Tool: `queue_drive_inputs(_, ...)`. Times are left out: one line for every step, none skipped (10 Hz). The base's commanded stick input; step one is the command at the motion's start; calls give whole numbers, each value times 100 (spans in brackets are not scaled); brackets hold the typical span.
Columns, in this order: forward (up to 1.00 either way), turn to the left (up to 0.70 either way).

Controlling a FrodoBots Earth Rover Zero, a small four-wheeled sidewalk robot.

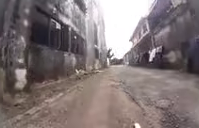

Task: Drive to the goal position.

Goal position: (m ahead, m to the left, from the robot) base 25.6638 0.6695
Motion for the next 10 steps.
queue_drive_inputs(100, 0)
queue_drive_inputs(100, 0)
queue_drive_inputs(100, 0)
queue_drive_inputs(100, 0)
queue_drive_inputs(100, 0)
queue_drive_inputs(100, 0)
queue_drive_inputs(100, 0)
queue_drive_inputs(100, 0)
queue_drive_inputs(100, 0)
queue_drive_inputs(100, 0)
